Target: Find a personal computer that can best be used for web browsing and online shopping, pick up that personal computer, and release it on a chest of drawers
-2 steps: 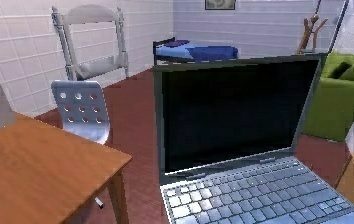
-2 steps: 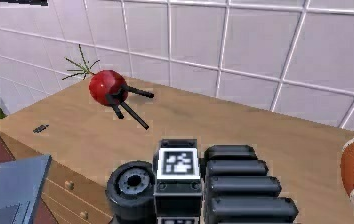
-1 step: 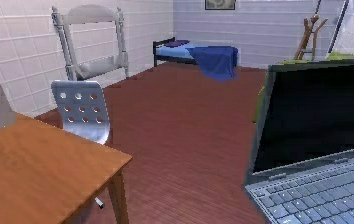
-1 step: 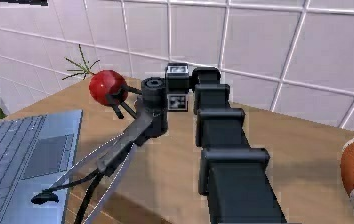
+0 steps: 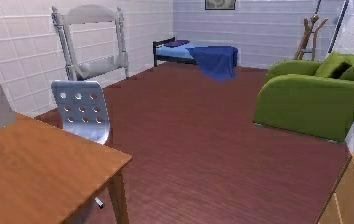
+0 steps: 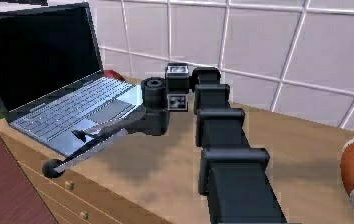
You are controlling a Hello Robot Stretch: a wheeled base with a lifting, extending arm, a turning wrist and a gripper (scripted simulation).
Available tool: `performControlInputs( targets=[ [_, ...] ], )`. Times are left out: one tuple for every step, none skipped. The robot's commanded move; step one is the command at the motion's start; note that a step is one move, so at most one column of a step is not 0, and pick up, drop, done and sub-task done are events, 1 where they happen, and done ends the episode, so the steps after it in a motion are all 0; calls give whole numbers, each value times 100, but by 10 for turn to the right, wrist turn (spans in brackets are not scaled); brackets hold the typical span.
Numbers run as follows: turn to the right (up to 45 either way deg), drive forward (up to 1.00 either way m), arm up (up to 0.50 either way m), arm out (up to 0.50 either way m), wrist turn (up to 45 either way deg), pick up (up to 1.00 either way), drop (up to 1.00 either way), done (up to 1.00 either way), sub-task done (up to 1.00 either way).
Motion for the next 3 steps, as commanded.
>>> performControlInputs(
  targets=[
    [0, 0, 0, 0, 450, 0, 0, 0, 0],
    [0, 0, 0, 0, 450, 0, 0, 0, 0],
    [0, 0, 0, 0, 120, 0, 0, 0, 0]
  ],
)
